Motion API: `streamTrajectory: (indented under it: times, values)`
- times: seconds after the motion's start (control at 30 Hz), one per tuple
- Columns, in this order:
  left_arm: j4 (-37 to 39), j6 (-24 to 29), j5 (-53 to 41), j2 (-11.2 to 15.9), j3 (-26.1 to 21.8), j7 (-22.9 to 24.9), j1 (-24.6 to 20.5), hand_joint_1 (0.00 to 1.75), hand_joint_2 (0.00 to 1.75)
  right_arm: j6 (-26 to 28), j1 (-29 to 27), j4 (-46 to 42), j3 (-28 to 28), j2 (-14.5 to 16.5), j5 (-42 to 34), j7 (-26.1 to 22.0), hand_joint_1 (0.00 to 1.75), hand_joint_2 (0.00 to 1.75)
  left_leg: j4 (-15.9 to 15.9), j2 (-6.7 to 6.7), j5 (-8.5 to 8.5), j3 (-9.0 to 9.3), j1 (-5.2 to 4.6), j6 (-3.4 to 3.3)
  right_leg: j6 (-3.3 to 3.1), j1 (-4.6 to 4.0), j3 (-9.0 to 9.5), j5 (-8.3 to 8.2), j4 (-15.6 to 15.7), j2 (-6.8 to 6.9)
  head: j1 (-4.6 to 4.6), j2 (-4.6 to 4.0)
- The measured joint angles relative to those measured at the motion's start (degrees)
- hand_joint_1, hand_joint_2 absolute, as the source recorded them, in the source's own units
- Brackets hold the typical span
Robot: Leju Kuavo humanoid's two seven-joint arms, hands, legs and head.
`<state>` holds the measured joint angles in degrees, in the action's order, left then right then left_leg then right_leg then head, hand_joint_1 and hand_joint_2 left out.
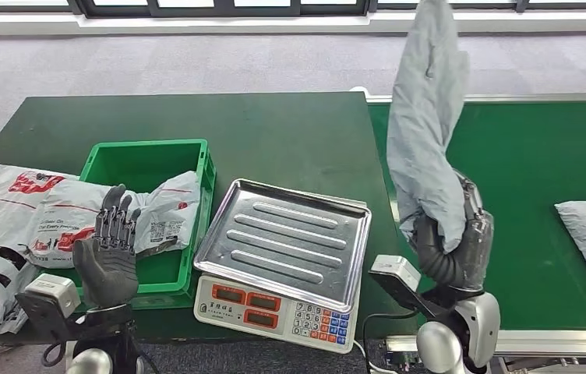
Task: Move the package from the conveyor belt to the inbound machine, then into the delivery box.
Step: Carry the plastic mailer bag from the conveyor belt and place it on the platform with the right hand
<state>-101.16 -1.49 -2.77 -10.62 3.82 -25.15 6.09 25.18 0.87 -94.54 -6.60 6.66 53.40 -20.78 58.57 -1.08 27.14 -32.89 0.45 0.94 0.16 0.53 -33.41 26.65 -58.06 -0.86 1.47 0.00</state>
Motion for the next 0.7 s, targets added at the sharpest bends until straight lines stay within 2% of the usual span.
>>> streamTrajectory:
  times: [0.1,0.23,0.4,0.57,0.6,0.7]
  values:
    - [2.1,-0.3,0.7,0.0,1.1,0.2,-1.9,0.0,0.0,-3.1,3.6,8.2,-3.6,1.1,0.2,-0.4,1.75,1.75,0.0,0.0,-0.02,-0.01,0.0,0.04,-0.02,-0.02,-0.02,-0.02,0.0,-0.01,-0.01,0.01]
    - [4.2,0.1,1.4,0.1,2.1,0.1,-3.2,0.0,0.0,-4.2,6.5,17.4,-9.8,2.7,-1.1,-0.5,1.75,1.75,0.0,-0.05,-0.05,-0.02,0.01,0.08,-0.03,-0.06,-0.06,-0.02,0.0,0.0,-0.01,0.0]
    - [5.4,0.3,1.9,0.4,2.7,0.0,-3.4,0.0,0.0,-7.4,8.2,22.9,-13.8,3.5,-3.6,0.1,1.75,1.75,0.0,-0.08,-0.05,-0.09,0.02,0.08,-0.03,-0.03,-0.12,-0.02,0.0,0.0,-0.01,0.0]
    - [6.5,0.4,2.5,0.8,2.8,-0.3,-3.4,0.0,0.0,-8.9,8.1,24.8,-16.0,3.5,-4.1,0.8,1.74,1.75,0.0,-0.08,-0.03,-0.15,-0.01,0.05,-0.03,0.02,-0.18,-0.02,0.0,0.0,-0.01,0.0]
    - [6.7,0.4,2.7,0.9,2.8,-0.4,-3.4,0.0,0.0,-9.1,8.1,24.9,-16.3,3.5,-4.2,0.9,1.45,1.75,0.0,-0.08,-0.03,-0.15,-0.01,0.05,-0.03,0.02,-0.18,-0.02,0.0,0.0,-0.01,0.0]
    - [7.3,0.4,2.8,1.0,2.9,-0.4,-3.4,0.0,0.0,-9.5,8.0,25.4,-16.9,3.4,-4.2,2.0,0.15,1.75,0.0,-0.07,-0.02,-0.15,-0.03,0.04,-0.02,0.03,-0.19,-0.02,0.0,0.0,-0.01,0.0]
